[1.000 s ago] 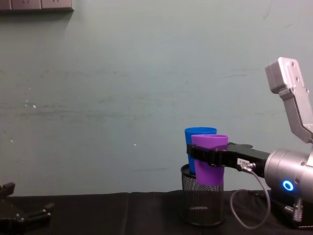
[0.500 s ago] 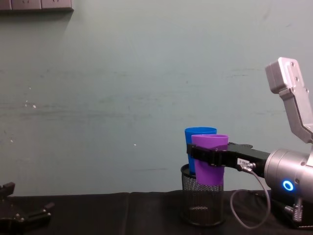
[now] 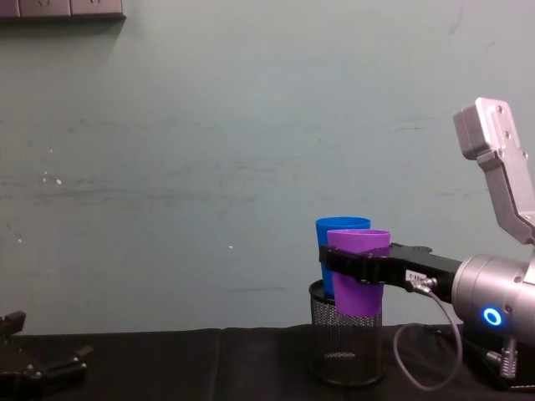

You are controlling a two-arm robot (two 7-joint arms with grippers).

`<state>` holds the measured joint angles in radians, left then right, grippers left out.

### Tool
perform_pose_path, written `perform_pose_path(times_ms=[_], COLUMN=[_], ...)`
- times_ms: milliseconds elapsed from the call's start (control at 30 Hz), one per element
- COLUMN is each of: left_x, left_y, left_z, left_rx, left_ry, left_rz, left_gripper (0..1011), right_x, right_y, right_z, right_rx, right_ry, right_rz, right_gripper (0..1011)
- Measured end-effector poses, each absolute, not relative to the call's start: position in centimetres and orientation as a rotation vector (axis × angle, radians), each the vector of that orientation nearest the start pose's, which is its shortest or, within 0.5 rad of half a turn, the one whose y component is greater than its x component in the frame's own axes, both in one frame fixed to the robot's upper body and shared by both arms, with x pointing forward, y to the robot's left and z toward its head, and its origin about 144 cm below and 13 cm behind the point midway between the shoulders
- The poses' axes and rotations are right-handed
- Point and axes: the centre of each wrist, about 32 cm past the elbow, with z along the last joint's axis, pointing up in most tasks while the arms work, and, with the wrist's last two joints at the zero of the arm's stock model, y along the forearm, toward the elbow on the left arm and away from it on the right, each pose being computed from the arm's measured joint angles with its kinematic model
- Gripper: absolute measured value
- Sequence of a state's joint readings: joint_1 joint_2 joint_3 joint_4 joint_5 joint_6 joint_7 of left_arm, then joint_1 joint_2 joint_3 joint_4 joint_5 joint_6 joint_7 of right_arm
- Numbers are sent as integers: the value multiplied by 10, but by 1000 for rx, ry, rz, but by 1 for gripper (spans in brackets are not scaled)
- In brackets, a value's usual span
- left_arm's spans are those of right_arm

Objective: Pick up one cup with a gripper and tap it against the other cup.

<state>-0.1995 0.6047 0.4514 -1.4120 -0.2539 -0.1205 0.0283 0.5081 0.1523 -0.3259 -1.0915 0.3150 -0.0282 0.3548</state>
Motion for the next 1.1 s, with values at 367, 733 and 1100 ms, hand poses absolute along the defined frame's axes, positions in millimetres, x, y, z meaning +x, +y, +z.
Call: perform_pose_path(times_ms=[367, 733, 1100], left_x=[489, 489, 489], left_y=[310, 310, 310], left_z=[1140, 1140, 1140], left_rx=[304, 304, 304], left_ry=[-285, -285, -285], left_rz=[1248, 1248, 1248], left_gripper=[1000, 1000, 1000], right_x=[590, 590, 590], right_y=[-203, -203, -203], right_z=[1178, 1178, 1178], right_rx=[24, 24, 24], right_ry=[19, 19, 19], right_rz=[-1004, -1004, -1004], right_gripper=[729, 729, 729])
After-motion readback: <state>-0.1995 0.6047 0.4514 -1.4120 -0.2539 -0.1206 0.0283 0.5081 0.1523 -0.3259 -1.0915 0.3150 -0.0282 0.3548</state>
